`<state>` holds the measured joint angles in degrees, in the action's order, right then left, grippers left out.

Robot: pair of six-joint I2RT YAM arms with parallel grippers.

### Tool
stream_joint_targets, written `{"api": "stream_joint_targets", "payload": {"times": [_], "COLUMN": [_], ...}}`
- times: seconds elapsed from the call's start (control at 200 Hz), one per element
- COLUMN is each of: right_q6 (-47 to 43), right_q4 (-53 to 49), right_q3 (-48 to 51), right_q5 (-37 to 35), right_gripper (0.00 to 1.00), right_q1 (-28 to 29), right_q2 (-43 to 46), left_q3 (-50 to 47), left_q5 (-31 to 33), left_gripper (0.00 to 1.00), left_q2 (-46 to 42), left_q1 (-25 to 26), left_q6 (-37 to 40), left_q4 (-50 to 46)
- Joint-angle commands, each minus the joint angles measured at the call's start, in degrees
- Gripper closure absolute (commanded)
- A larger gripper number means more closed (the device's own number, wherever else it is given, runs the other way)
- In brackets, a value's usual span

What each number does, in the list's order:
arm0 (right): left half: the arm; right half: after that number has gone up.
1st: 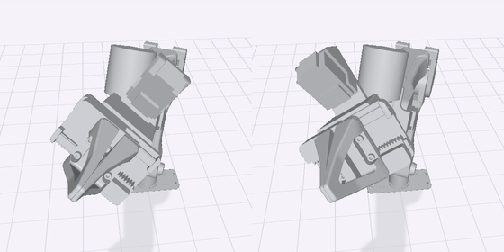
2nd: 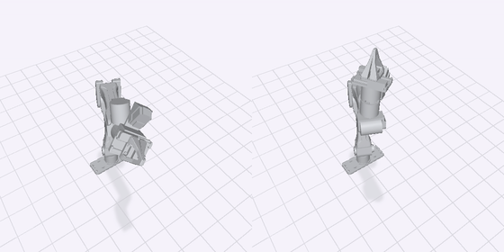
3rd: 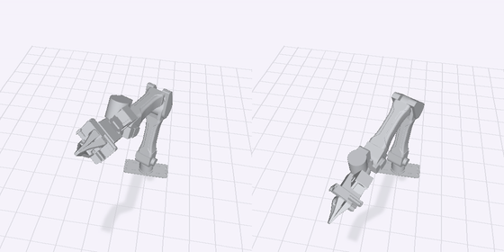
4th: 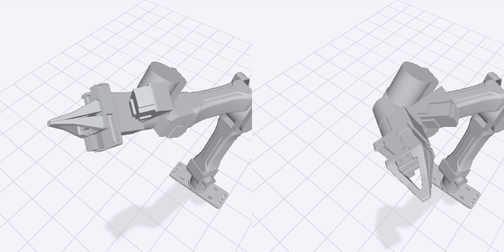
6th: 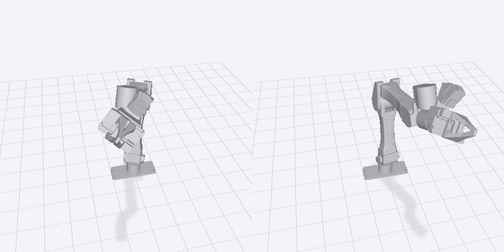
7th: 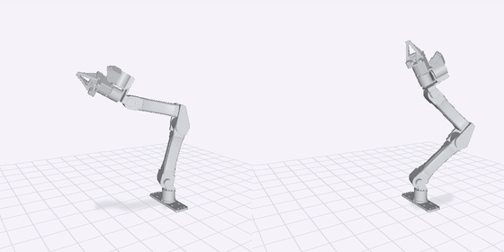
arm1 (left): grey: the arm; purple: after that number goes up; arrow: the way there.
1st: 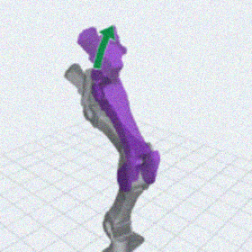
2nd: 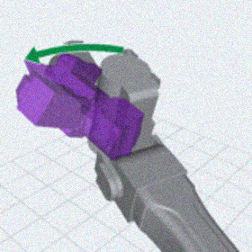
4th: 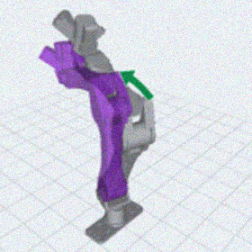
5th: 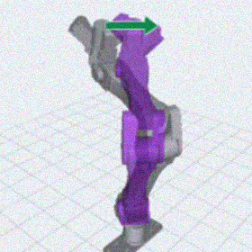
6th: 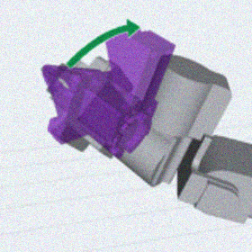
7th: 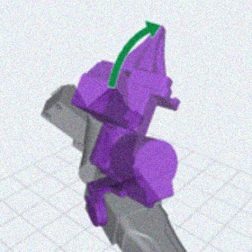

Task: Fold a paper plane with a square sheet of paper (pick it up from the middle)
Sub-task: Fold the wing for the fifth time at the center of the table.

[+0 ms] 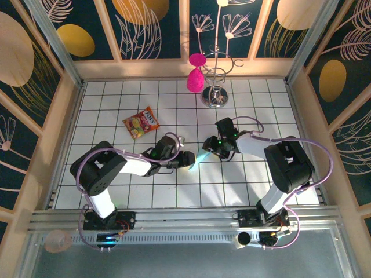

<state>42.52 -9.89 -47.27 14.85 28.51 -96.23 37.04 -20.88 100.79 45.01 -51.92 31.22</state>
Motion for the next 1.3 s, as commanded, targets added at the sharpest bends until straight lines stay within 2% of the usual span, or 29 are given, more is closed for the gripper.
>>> {"api": "stream_joint_targets", "payload": {"times": [0.0,0.496,0.706,0.926,1.296], "right_q6": [0.67,1.58,1.68,1.84,1.72], "right_q4": [3.14,3.21,3.22,3.04,2.92], "right_q3": [1.75,1.76,1.91,2.59,3.84], "right_q5": [-2.73,-2.46,-2.55,-2.8,-4.41], "right_gripper": [0.48,0.48,0.48,0.49,0.52], "right_q1": [1.28,1.19,1.03,0.76,0.32], "right_q2": [-6.99,-8.19,-8.32,-8.1,-8.09], "left_q3": [2.55,7.04,7.44,7.69,8.97], "left_q5": [1.7,6.12,6.6,7.48,8.64], "left_gripper": [0.59,0.56,0.61,0.71,0.77], "left_q2": [-0.12,3.32,4.56,4.95,5.73], "left_q1": [1.23,3.41,3.59,3.56,3.59], "left_q6": [3.58,8.54,9.23,9.23,7.98], "left_q4": [-4.59,-13.79,-14.96,-15.78,-17.86]}}
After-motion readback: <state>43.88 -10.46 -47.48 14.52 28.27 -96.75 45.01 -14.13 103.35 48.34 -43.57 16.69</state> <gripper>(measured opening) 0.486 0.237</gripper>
